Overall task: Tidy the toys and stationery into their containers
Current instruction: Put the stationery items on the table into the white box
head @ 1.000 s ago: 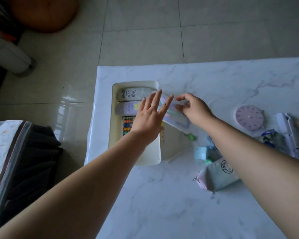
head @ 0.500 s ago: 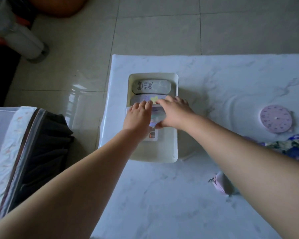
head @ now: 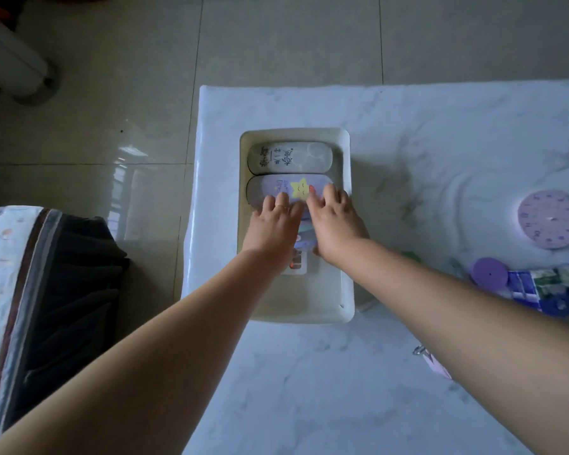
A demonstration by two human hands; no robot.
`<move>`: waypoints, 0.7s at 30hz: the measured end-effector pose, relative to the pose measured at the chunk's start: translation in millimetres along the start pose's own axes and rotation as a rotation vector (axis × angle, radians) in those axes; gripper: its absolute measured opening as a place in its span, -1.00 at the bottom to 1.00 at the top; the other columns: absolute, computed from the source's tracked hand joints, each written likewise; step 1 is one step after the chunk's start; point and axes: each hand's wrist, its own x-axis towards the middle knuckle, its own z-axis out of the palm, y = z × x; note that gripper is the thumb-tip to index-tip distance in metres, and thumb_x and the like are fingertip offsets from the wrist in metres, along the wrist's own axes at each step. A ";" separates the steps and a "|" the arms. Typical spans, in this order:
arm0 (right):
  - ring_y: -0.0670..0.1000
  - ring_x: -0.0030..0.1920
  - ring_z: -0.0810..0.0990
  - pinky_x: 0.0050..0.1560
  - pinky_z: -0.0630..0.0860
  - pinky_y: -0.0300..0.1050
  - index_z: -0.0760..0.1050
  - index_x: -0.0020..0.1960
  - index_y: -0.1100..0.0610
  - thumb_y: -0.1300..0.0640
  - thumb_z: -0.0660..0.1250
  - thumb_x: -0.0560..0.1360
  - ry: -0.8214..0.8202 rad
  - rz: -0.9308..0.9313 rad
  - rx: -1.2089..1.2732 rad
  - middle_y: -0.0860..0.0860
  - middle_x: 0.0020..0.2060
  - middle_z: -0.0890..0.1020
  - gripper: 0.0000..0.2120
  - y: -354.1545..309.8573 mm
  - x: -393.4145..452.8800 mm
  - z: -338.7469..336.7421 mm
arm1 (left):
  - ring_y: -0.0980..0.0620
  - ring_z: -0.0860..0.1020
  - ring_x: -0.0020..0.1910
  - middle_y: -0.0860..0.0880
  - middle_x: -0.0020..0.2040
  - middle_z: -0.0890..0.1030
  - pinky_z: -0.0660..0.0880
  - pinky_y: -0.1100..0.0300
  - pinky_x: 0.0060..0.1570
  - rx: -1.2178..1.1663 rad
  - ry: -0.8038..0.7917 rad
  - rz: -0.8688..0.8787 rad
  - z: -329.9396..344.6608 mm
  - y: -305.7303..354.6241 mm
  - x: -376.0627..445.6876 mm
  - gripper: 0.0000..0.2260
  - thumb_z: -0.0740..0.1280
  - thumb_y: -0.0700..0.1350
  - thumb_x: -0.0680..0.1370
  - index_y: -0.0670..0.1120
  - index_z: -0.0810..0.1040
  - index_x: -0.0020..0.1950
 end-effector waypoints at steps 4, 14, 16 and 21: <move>0.21 0.28 0.35 0.28 0.33 -0.02 0.22 0.38 0.20 0.23 0.33 0.46 -0.002 -0.019 0.012 0.19 0.29 0.32 -0.46 -2.1 -2.3 1.5 | -0.14 0.32 0.23 -0.09 0.28 0.33 0.46 0.01 0.07 -0.058 -0.019 -0.024 8.6 -4.6 -10.1 -0.45 0.35 -0.17 0.46 -0.02 0.27 0.41; 0.18 0.24 0.37 0.19 0.34 -0.04 0.38 0.25 0.18 0.32 0.21 0.47 0.160 -0.090 0.150 0.14 0.20 0.41 -0.65 6.8 -38.5 -3.9 | -0.14 0.32 0.25 -0.12 0.26 0.35 0.44 0.04 0.05 -0.056 0.004 -0.112 -7.3 20.4 -22.0 -0.45 0.41 -0.12 0.44 -0.03 0.28 0.38; 0.18 0.20 0.39 0.15 0.36 -0.03 0.40 0.25 0.16 0.31 0.26 0.44 0.227 -0.096 0.166 0.13 0.17 0.43 -0.62 21.4 -57.5 -5.6 | -0.14 0.33 0.25 -0.12 0.26 0.36 0.45 0.03 0.04 -0.075 0.049 -0.100 -13.6 38.9 -28.9 -0.47 0.41 -0.09 0.46 -0.03 0.30 0.37; 0.20 0.21 0.39 0.16 0.40 0.03 0.41 0.23 0.15 0.31 0.27 0.44 0.227 0.032 0.166 0.13 0.17 0.43 -0.64 75.6 -101.7 -2.1 | -0.17 0.33 0.26 -0.14 0.28 0.36 0.44 -0.03 0.08 -0.088 0.112 -0.042 -22.9 95.7 -41.0 -0.47 0.38 -0.05 0.49 -0.05 0.28 0.42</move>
